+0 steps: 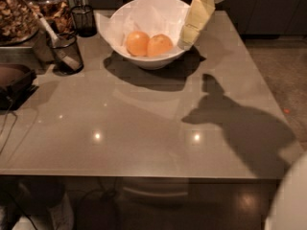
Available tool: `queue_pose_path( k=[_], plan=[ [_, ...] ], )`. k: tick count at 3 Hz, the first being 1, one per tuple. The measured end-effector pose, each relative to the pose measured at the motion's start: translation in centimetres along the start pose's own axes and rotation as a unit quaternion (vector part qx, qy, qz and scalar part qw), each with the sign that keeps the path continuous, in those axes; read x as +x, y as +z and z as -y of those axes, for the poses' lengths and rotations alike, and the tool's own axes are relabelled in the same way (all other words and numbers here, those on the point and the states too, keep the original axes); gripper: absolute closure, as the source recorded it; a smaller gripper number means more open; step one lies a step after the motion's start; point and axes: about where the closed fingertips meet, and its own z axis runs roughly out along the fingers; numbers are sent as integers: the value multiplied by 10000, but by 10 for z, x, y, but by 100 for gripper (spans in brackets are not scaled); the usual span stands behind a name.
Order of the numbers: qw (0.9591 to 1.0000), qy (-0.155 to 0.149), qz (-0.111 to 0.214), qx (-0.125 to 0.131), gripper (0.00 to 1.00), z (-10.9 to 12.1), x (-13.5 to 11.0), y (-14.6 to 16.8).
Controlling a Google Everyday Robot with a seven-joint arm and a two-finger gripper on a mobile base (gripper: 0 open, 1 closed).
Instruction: Pick orange from white bowl
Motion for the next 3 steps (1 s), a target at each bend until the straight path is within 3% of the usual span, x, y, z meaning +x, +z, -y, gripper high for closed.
queue_pose_path(
  k=[1,3],
  plan=[
    [10000,70,36,-39,0,26,-24,21],
    [9991,197,334,177,0,42,-34,23]
  ],
)
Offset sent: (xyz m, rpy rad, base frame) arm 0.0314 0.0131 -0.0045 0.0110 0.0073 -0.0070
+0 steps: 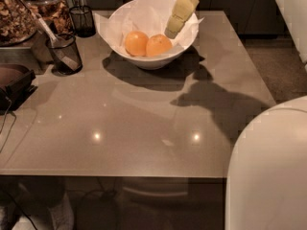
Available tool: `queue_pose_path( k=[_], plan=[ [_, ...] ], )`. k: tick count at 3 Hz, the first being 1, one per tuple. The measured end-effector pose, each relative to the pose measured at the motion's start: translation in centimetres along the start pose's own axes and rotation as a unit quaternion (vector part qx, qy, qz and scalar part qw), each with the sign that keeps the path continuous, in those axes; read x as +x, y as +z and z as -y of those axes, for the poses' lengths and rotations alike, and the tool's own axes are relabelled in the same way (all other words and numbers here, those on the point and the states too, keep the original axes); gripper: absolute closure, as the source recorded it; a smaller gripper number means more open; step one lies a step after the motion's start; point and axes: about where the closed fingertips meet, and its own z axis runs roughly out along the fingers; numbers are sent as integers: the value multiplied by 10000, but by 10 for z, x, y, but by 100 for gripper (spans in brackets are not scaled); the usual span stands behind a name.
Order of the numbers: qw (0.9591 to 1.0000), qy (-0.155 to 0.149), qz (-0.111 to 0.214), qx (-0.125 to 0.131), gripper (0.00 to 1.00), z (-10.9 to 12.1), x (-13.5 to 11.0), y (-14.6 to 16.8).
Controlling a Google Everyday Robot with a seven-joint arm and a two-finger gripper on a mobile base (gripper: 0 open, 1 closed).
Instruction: Pick orange from white bowl
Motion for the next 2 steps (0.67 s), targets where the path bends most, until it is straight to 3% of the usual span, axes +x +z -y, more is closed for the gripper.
queue_pose_path(
  k=[1,2],
  plan=[
    [9998,104,143,5,0,8,-18,15],
    [9999,13,135,-26,1,11,-36,30]
  ],
)
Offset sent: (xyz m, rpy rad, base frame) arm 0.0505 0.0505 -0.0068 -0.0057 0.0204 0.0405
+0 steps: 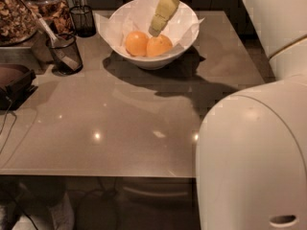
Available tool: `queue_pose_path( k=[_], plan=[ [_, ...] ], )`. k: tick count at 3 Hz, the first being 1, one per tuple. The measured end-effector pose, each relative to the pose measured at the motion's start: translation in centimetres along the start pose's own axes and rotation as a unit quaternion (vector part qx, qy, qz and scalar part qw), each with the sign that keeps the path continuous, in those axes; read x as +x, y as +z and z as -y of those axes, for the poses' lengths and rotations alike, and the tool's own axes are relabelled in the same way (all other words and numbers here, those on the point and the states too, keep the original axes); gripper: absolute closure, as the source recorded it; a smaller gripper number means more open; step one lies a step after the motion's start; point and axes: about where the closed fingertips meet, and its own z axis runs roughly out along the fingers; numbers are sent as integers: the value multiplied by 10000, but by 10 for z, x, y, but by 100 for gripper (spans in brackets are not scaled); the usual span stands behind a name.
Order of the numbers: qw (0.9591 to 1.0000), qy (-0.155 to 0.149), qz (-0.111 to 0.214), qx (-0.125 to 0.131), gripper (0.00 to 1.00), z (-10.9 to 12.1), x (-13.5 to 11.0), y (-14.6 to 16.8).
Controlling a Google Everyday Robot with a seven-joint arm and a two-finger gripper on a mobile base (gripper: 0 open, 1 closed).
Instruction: Pick orange from white bowl
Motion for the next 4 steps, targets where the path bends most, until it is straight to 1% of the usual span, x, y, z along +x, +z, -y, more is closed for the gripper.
queue_pose_path(
  k=[1,2,3,4],
  plan=[
    [9998,-135,-100,-89,2,-1,-12,19],
    [9995,-174,-215,-158,12,0,-16,36],
    [9992,-134,-311,-206,21,4,-15,51],
    [9987,-79,-416,-272,22,8,-10,68]
  ],
)
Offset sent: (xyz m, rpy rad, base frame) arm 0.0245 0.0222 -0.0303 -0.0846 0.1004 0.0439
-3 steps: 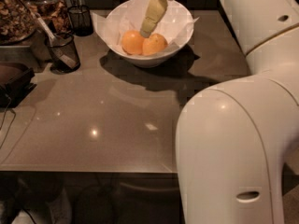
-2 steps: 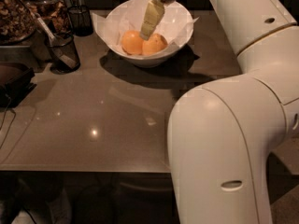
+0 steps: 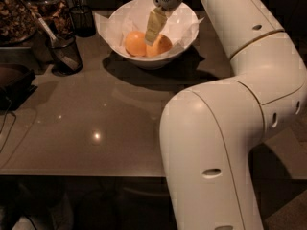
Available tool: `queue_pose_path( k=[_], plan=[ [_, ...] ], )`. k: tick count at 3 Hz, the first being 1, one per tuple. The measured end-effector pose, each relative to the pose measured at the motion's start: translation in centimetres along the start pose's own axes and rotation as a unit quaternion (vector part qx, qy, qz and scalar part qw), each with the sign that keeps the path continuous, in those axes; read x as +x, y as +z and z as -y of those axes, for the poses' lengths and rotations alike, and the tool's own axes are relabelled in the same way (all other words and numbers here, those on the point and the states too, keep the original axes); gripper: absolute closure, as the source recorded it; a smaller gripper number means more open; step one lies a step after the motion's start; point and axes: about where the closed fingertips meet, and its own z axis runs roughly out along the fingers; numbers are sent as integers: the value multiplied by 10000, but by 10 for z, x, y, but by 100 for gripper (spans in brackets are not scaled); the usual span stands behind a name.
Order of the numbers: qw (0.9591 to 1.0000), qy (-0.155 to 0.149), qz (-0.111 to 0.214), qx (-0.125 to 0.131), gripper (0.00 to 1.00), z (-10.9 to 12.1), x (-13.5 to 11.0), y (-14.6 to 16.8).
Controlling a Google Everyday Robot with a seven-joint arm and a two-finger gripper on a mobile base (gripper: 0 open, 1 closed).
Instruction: Pick orange from white bowl
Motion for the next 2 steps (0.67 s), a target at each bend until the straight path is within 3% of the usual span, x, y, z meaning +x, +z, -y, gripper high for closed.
queue_pose_path(
  k=[2],
  plan=[
    [9996,93,-164,-209,22,1,5,32]
  ],
)
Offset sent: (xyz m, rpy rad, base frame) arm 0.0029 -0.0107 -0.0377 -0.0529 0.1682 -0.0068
